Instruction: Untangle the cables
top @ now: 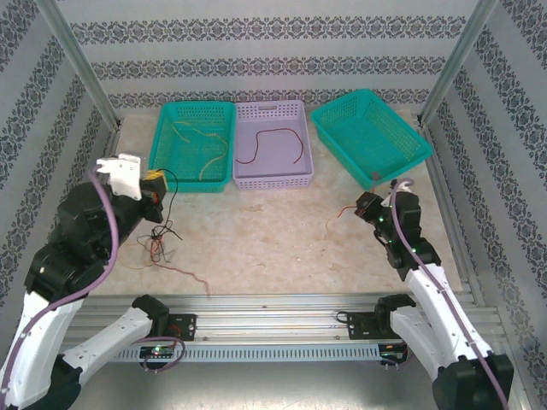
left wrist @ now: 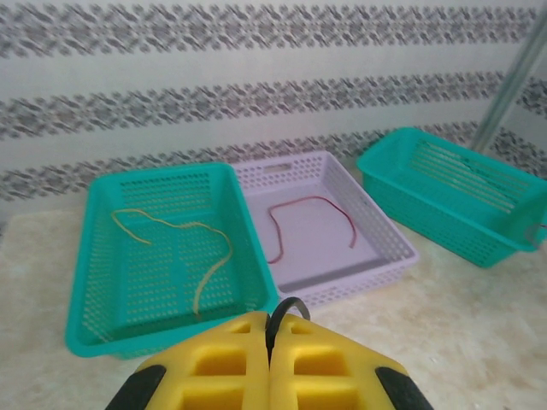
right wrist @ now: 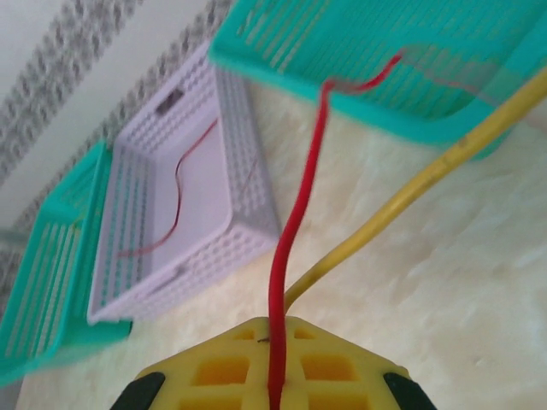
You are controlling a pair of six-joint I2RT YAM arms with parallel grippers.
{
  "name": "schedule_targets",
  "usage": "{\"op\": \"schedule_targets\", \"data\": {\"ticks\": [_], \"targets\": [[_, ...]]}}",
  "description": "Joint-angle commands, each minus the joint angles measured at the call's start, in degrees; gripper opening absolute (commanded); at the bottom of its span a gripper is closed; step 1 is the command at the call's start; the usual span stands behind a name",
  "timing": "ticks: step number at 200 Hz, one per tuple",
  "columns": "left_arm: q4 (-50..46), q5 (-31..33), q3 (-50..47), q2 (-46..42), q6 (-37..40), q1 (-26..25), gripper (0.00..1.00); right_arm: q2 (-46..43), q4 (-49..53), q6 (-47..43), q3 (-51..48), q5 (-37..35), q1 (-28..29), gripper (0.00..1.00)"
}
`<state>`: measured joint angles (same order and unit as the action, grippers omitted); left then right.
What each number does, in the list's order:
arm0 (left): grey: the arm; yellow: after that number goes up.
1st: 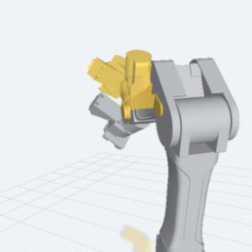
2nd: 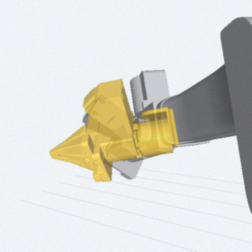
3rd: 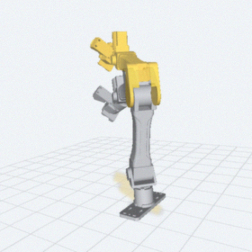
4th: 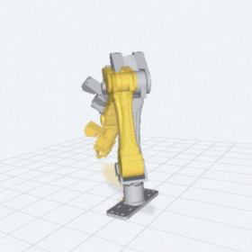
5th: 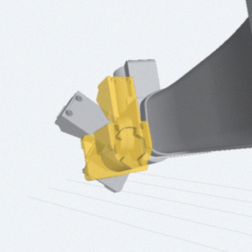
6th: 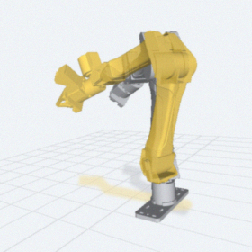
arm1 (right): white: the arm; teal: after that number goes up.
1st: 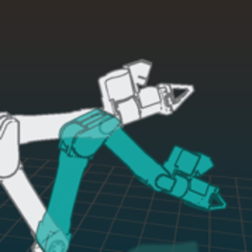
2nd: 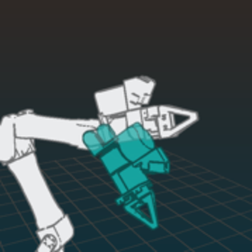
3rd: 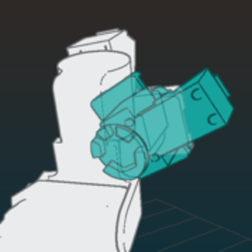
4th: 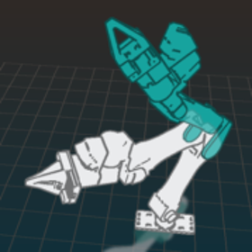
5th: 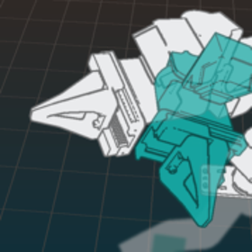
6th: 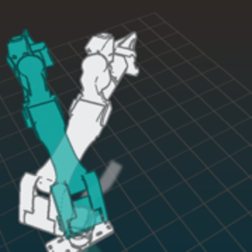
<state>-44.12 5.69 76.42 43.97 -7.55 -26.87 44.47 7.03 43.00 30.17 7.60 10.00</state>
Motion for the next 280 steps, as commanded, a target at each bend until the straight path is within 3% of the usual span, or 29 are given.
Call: {"op": "schedule_targets", "data": {"ticks": [1,61,92,115,147,159,200,236,280], "targets": [[4.3,-7.0,-0.7,2.2,-3.1,0.5,0.00,1.4,-1.5,-2.7,0.3,1.5,5.7,0.00],[10.8,-16.4,-1.6,8.9,-5.0,0.5,0.00,16.6,-3.0,-5.5,4.6,2.9,19.1,0.00],[13.5,-19.7,0.0,12.4,-5.5,0.5,0.00,24.1,-7.1,-5.1,6.1,5.0,21.3,0.00],[15.3,-21.7,-0.9,14.1,-5.4,0.5,0.00,26.0,-10.5,-6.4,8.2,9.6,22.1,0.23],[18.2,-22.3,-4.8,14.6,-5.0,0.5,0.00,29.2,-0.4,-11.2,16.8,11.0,23.1,0.49],[19.4,-22.2,-6.4,14.4,-5.0,0.5,0.00,29.1,2.3,-12.3,18.4,9.9,22.5,0.60],[22.9,-23.4,-11.4,13.7,-5.5,0.5,0.00,26.0,6.8,-14.3,21.5,3.6,15.7,0.75],[25.0,-24.8,-14.2,13.4,-6.7,0.5,0.00,29.5,10.5,-18.1,28.1,-2.7,4.9,0.77],[26.5,-24.7,-16.5,12.2,-6.9,0.5,0.00,38.0,5.1,-18.2,32.8,0.7,-4.6,0.77]]}}
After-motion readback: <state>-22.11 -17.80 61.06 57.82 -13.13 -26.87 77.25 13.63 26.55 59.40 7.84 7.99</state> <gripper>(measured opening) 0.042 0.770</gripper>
